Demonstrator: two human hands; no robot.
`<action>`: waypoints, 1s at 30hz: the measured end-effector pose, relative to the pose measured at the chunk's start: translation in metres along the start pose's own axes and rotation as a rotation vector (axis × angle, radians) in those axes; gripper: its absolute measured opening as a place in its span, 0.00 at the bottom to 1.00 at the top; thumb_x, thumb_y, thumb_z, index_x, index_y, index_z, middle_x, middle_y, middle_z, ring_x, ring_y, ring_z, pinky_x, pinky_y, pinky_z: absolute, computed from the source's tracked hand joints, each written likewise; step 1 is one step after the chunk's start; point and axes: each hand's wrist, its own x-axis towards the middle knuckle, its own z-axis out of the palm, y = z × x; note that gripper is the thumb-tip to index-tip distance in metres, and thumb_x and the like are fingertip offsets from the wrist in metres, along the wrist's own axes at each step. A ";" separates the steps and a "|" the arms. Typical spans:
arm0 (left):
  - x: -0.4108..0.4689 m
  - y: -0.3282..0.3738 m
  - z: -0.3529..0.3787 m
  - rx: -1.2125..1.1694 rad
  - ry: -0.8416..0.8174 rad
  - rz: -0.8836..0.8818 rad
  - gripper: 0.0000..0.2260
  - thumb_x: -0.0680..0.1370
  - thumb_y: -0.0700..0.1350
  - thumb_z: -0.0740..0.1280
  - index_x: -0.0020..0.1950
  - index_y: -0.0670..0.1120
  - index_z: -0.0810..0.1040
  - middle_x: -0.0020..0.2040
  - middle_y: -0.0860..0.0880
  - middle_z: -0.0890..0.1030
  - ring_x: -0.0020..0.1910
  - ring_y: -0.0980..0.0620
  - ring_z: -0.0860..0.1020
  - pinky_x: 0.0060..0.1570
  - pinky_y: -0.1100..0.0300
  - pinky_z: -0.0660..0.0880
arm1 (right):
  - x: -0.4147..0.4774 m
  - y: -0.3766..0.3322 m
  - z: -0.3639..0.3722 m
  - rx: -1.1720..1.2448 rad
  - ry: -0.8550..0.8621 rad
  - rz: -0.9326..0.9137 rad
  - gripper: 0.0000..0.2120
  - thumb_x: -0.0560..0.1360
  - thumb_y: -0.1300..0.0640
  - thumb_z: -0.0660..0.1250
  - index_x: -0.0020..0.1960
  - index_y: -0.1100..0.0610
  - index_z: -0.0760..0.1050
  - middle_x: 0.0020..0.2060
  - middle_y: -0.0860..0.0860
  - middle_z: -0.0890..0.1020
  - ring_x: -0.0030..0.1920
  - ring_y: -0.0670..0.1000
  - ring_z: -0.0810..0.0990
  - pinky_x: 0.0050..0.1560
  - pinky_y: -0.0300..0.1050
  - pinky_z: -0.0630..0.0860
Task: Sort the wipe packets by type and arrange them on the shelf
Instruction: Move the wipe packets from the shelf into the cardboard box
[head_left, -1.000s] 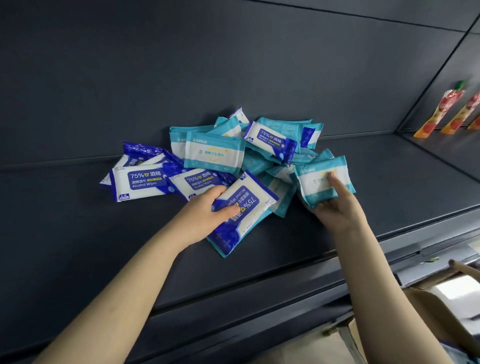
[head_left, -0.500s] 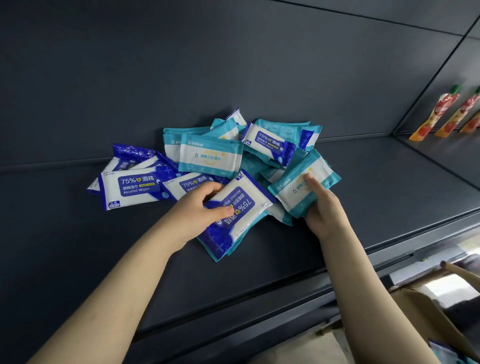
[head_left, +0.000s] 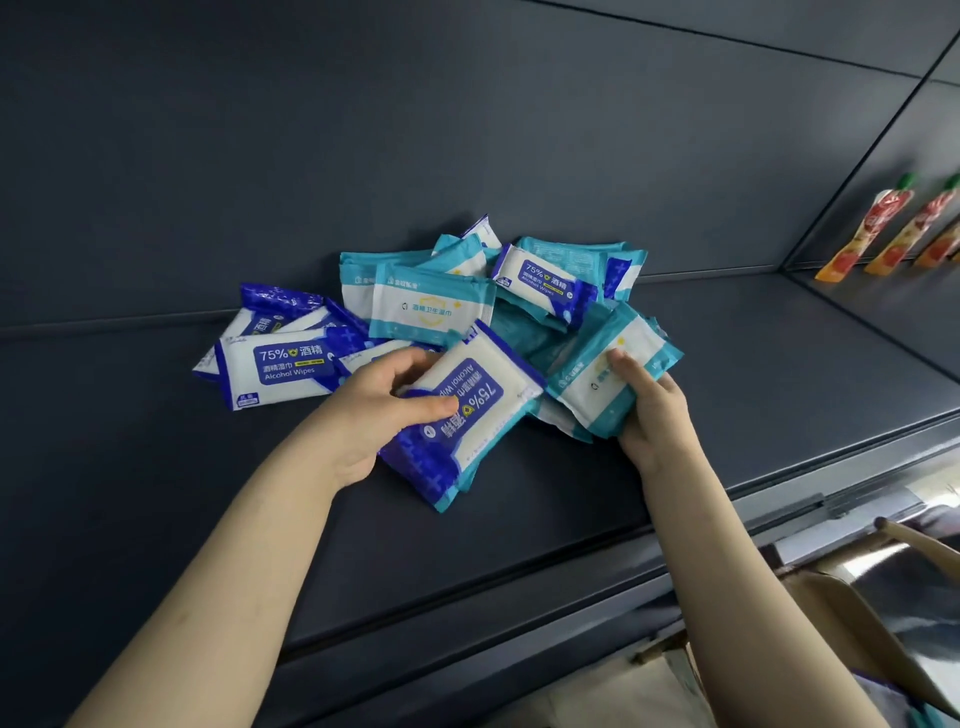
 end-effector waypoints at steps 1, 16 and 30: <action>0.000 0.001 -0.001 -0.043 0.025 0.011 0.16 0.72 0.35 0.73 0.58 0.47 0.78 0.54 0.46 0.83 0.52 0.48 0.83 0.49 0.51 0.80 | -0.002 0.000 0.000 0.002 -0.005 -0.013 0.20 0.76 0.63 0.70 0.68 0.63 0.74 0.60 0.59 0.83 0.58 0.58 0.83 0.55 0.58 0.81; -0.007 -0.003 0.011 -0.198 0.119 0.004 0.25 0.73 0.40 0.74 0.66 0.55 0.72 0.56 0.50 0.82 0.51 0.50 0.83 0.50 0.50 0.81 | -0.036 0.007 0.002 0.144 0.056 -0.072 0.18 0.77 0.65 0.68 0.67 0.63 0.74 0.58 0.59 0.84 0.56 0.59 0.84 0.58 0.58 0.80; -0.040 -0.003 0.054 -0.694 0.107 -0.082 0.19 0.74 0.42 0.71 0.64 0.47 0.78 0.55 0.47 0.85 0.53 0.48 0.84 0.53 0.51 0.79 | -0.097 -0.025 -0.036 0.559 0.104 -0.023 0.13 0.81 0.55 0.63 0.63 0.57 0.77 0.49 0.54 0.86 0.45 0.53 0.86 0.37 0.49 0.83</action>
